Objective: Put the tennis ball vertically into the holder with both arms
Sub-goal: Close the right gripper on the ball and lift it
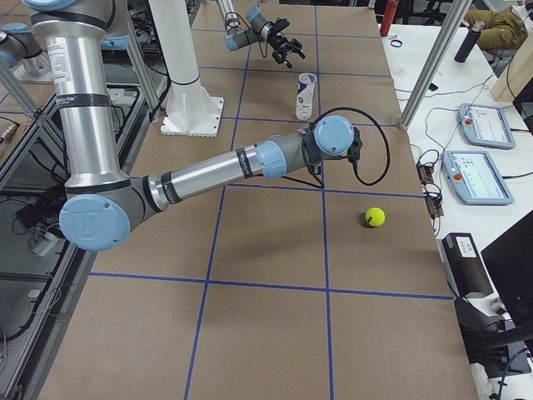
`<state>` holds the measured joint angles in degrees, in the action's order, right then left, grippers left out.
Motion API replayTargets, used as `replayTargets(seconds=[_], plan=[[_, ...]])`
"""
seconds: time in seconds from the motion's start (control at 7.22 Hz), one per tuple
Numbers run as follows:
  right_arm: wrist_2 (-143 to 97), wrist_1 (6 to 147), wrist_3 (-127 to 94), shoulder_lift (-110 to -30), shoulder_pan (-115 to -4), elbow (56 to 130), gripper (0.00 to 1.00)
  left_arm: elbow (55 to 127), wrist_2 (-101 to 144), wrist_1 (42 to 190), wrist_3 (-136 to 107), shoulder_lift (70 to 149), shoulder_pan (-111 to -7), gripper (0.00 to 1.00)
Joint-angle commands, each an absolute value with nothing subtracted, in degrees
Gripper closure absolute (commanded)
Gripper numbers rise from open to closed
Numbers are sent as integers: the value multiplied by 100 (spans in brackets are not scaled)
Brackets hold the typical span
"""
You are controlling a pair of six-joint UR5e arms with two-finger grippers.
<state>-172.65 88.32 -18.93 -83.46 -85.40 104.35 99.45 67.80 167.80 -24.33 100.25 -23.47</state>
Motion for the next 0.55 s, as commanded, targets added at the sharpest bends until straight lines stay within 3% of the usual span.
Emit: replayTargets(seconds=[0.0, 0.42], plan=[[-17744, 8833, -1890, -8332, -8824, 10433, 100, 9906, 6961, 16778, -2461, 9704, -2347, 1], [-18068, 8851, -2229, -8131, -9182, 10433, 100, 9949, 7294, 16743, -2628, 9414, -2355, 1]])
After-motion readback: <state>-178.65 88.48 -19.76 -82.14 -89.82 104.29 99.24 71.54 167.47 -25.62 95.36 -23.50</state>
